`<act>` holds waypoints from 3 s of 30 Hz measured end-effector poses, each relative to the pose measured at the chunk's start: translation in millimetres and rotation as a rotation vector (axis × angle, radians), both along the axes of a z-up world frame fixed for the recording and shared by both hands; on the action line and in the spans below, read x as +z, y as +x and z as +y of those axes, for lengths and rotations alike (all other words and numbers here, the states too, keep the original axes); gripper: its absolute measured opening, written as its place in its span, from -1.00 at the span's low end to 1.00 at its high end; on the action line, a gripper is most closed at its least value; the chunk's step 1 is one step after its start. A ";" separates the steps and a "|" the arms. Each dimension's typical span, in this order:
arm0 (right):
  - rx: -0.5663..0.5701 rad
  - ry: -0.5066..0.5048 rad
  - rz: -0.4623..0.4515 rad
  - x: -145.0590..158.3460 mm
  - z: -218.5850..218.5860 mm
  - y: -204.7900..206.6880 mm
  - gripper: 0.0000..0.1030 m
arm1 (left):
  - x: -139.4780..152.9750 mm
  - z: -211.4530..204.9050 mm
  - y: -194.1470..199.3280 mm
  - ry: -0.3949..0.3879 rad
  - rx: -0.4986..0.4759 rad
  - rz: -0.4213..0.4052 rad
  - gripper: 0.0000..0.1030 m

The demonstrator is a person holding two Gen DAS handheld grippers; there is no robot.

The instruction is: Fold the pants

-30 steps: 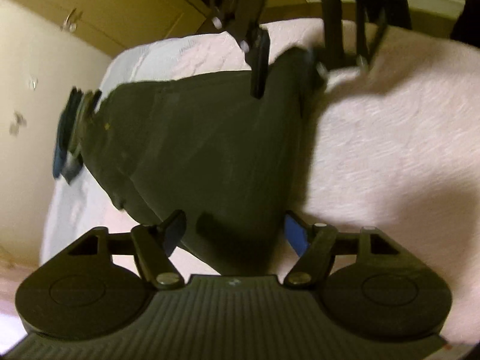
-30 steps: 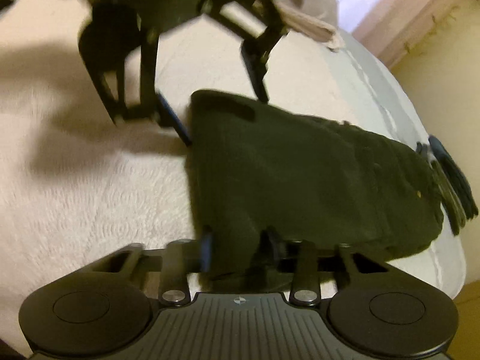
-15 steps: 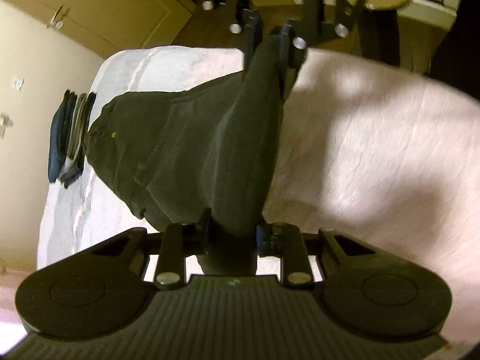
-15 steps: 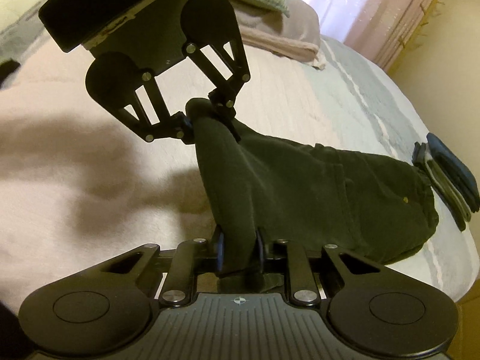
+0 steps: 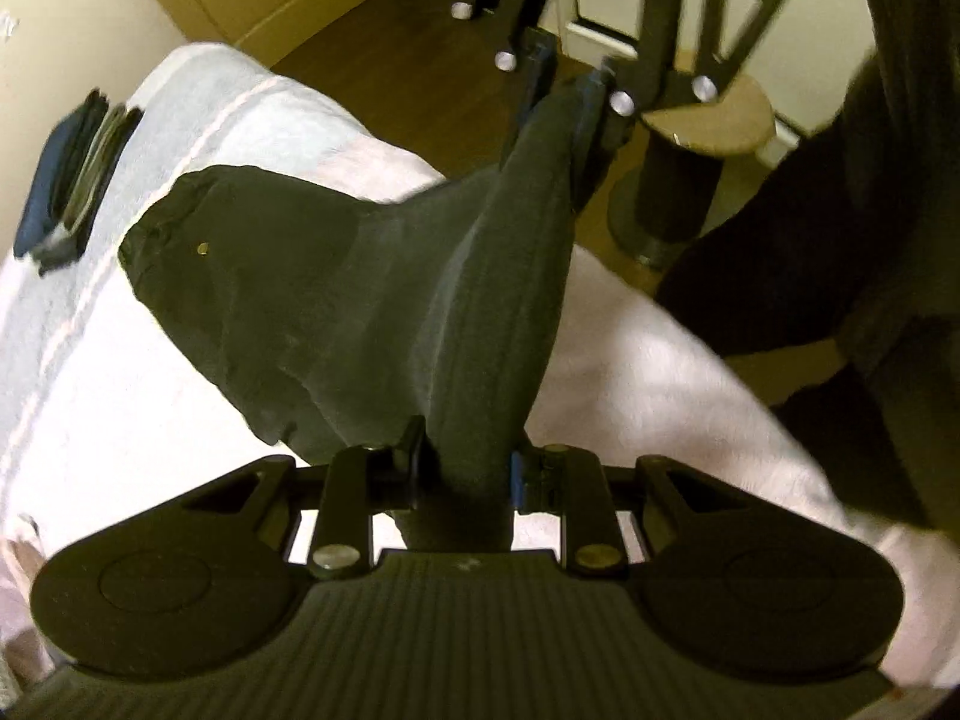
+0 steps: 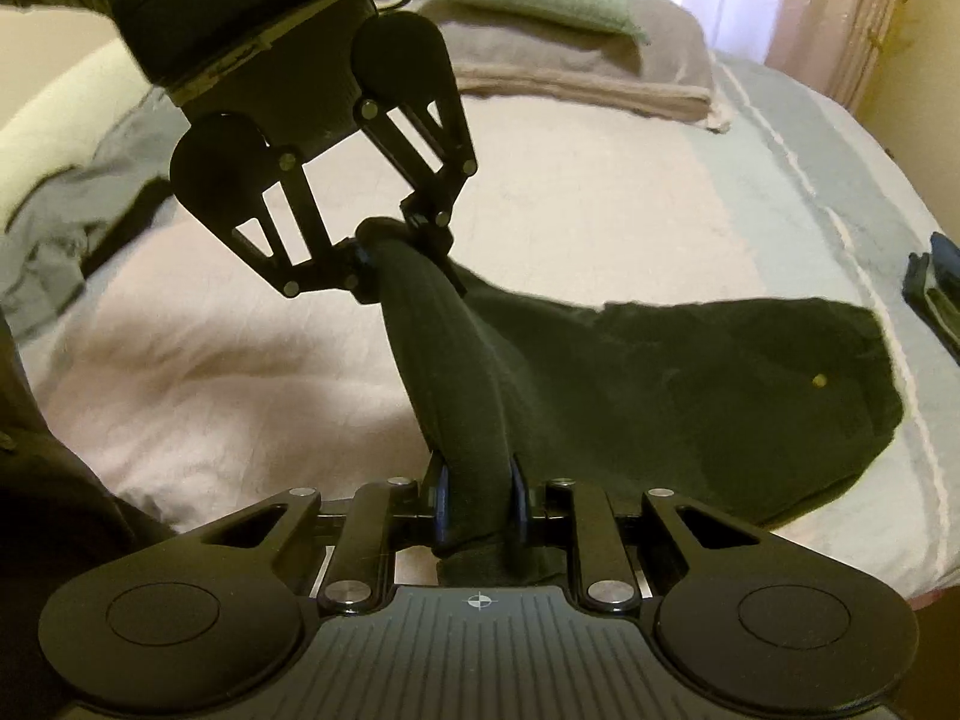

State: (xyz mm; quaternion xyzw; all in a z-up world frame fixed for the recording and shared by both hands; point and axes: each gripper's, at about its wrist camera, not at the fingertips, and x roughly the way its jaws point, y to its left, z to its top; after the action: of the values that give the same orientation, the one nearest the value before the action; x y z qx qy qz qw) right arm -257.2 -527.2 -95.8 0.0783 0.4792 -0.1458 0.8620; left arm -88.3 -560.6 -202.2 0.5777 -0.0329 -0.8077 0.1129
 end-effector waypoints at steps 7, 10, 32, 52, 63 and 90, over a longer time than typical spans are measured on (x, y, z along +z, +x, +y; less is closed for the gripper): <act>-0.088 0.048 -0.078 55.7 -125.7 -40.5 -0.67 | 67.5 -138.0 -49.6 0.141 0.046 0.024 -0.57; -0.131 0.113 -0.132 58.8 -198.5 -61.3 -0.67 | 73.3 -205.3 -78.6 0.166 0.039 -0.001 -0.56; -0.486 0.691 -0.239 -132.6 -544.4 -144.0 -0.40 | -74.9 -506.6 -85.9 0.500 0.625 0.097 -0.15; -0.646 0.604 -0.238 -146.9 -554.8 -146.8 -0.27 | -105.9 -510.8 -70.5 0.480 0.843 0.240 -0.26; -0.727 0.213 -0.225 -55.1 -389.3 -123.2 0.00 | -27.4 -345.2 32.5 0.240 0.888 0.325 -0.41; -0.417 0.028 -0.016 -152.3 -244.4 9.8 0.21 | -130.0 -233.6 70.1 0.227 0.779 0.377 -0.95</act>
State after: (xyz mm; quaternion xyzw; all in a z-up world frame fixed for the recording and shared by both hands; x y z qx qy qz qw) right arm -247.4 -771.6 -248.2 0.1888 0.4476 -0.3137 0.8158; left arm -18.2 -794.3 -332.1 0.3984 0.2970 -0.7947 0.3486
